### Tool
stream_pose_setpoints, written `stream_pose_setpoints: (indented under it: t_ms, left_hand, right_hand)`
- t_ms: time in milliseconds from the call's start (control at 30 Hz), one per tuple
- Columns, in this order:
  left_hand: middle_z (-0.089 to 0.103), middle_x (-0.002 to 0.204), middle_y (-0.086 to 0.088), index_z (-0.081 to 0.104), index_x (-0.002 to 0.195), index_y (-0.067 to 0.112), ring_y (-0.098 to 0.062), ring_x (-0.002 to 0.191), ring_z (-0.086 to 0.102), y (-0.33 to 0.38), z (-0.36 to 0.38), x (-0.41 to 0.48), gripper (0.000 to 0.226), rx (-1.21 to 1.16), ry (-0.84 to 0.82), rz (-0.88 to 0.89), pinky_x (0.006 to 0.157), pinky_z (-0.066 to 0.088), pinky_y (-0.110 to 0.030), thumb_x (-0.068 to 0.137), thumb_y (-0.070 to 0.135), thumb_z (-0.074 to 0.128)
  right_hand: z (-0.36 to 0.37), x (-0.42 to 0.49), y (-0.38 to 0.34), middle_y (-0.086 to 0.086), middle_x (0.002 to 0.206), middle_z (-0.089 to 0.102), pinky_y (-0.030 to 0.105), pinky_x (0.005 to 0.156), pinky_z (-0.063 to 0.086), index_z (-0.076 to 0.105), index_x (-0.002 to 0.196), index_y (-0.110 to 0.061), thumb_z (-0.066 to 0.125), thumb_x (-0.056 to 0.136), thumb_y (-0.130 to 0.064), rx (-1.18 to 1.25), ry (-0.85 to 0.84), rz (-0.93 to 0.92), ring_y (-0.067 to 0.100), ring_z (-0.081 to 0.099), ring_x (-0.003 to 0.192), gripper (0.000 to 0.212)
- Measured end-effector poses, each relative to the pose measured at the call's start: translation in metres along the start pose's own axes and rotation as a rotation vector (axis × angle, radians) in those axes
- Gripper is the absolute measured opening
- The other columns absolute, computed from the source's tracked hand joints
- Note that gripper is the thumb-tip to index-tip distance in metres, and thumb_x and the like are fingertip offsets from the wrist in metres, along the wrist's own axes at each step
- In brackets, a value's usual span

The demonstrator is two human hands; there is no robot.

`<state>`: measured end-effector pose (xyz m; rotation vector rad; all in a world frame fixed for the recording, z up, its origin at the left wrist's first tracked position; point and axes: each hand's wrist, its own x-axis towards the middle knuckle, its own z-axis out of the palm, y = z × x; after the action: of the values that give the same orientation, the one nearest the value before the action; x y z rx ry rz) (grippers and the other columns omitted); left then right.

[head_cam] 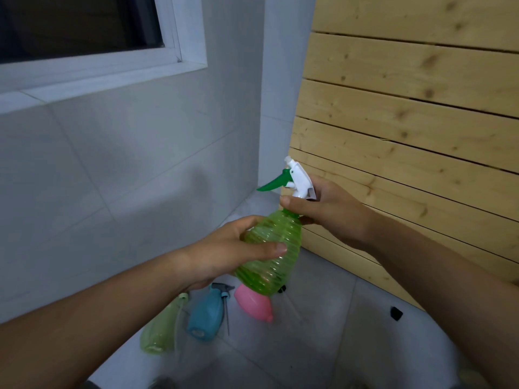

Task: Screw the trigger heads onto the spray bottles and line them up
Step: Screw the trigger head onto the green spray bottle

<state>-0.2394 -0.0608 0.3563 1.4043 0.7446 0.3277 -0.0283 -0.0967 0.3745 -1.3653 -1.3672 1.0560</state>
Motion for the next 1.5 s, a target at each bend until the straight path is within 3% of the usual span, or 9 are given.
stream_pose_setpoints:
  t_ms: [133, 300, 400, 567, 767, 933, 1133, 1300, 1500]
  left_hand:
    - [0.079, 0.114, -0.009, 0.067, 0.126, 0.02, -0.027, 0.104, 0.076, 0.001, 0.002, 0.0, 0.06, -0.006, 0.015, 0.013, 0.088, 0.062, -0.041, 0.069, 0.029, 0.084]
    - [0.079, 0.111, -0.008, 0.069, 0.122, 0.021, -0.028, 0.101, 0.076, -0.001, 0.002, 0.003, 0.053, -0.019, 0.049, 0.028, 0.092, 0.06, -0.046, 0.072, 0.022, 0.086]
    - [0.079, 0.106, -0.009, 0.073, 0.116, 0.018, -0.024, 0.092, 0.076, 0.001, 0.001, 0.002, 0.038, -0.154, -0.024, 0.039, 0.081, 0.062, -0.037, 0.078, 0.019, 0.076]
    - [0.078, 0.099, -0.011, 0.077, 0.103, 0.016, -0.023, 0.086, 0.076, 0.003, 0.004, 0.003, 0.023, -0.256, -0.095, 0.059, 0.08, 0.062, -0.036, 0.083, 0.019, 0.066]
    - [0.08, 0.092, -0.006, 0.082, 0.089, 0.025, -0.021, 0.081, 0.077, 0.0, 0.004, 0.007, 0.015, -0.217, -0.019, 0.112, 0.073, 0.063, -0.034, 0.079, 0.019, 0.073]
    - [0.08, 0.088, -0.003, 0.076, 0.095, 0.018, -0.022, 0.08, 0.076, -0.001, 0.004, 0.012, 0.023, -0.139, 0.073, 0.174, 0.075, 0.062, -0.035, 0.075, 0.021, 0.085]
    - [0.078, 0.089, -0.005, 0.074, 0.099, 0.013, -0.021, 0.081, 0.074, -0.002, 0.004, 0.015, 0.024, -0.088, 0.104, 0.202, 0.076, 0.063, -0.034, 0.076, 0.021, 0.077]
    - [0.08, 0.093, 0.001, 0.072, 0.108, 0.02, -0.018, 0.087, 0.076, -0.005, 0.004, 0.016, 0.043, -0.088, 0.071, 0.172, 0.078, 0.061, -0.035, 0.07, 0.039, 0.076]
    - [0.062, 0.136, -0.027, 0.062, 0.135, 0.012, -0.039, 0.126, 0.063, -0.019, 0.004, 0.037, 0.053, -0.207, 0.058, 0.056, 0.108, 0.046, -0.062, 0.092, 0.043, 0.063]
  right_hand:
    - [-0.007, -0.001, -0.003, 0.008, 0.095, 0.071, 0.037, 0.083, 0.057, 0.059, 0.122, -0.002, 0.067, 0.088, -0.003, 0.111, -0.034, -0.028, 0.02, 0.069, 0.088, 0.035]
    - [0.001, -0.001, -0.008, 0.003, 0.085, 0.07, 0.028, 0.073, 0.057, 0.065, 0.11, -0.004, 0.068, 0.087, -0.008, 0.121, 0.039, -0.057, 0.016, 0.068, 0.08, 0.024]
    - [0.0, -0.003, -0.011, 0.011, 0.097, 0.072, 0.037, 0.088, 0.058, 0.066, 0.109, -0.003, 0.068, 0.08, -0.017, 0.449, -0.031, 0.053, 0.023, 0.068, 0.093, 0.032]
    - [0.008, -0.003, -0.011, 0.015, 0.119, 0.07, 0.045, 0.103, 0.049, 0.062, 0.116, -0.006, 0.059, 0.086, -0.023, 0.594, -0.142, 0.058, 0.029, 0.062, 0.116, 0.034]
    - [0.015, 0.0, -0.014, 0.013, 0.101, 0.071, 0.046, 0.101, 0.048, 0.067, 0.107, -0.006, 0.06, 0.087, -0.02, 0.522, -0.035, 0.011, 0.028, 0.062, 0.105, 0.025]
    - [0.021, 0.003, -0.013, 0.012, 0.1, 0.071, 0.044, 0.097, 0.05, 0.066, 0.106, -0.005, 0.054, 0.095, -0.015, 0.451, 0.048, -0.007, 0.026, 0.062, 0.099, 0.019]
    - [0.022, 0.004, -0.01, 0.012, 0.101, 0.073, 0.035, 0.088, 0.055, 0.067, 0.105, -0.002, 0.055, 0.096, -0.015, 0.42, 0.086, -0.022, 0.02, 0.066, 0.091, 0.02]
    - [0.012, 0.001, -0.002, 0.011, 0.106, 0.073, 0.031, 0.084, 0.055, 0.069, 0.103, -0.009, 0.061, 0.09, -0.028, 0.3, 0.063, 0.033, 0.018, 0.067, 0.091, 0.023]
    - [-0.002, -0.004, 0.023, 0.005, 0.104, 0.072, 0.031, 0.08, 0.056, 0.068, 0.117, -0.014, 0.058, 0.095, -0.034, 0.129, -0.067, 0.209, 0.016, 0.068, 0.093, 0.031]
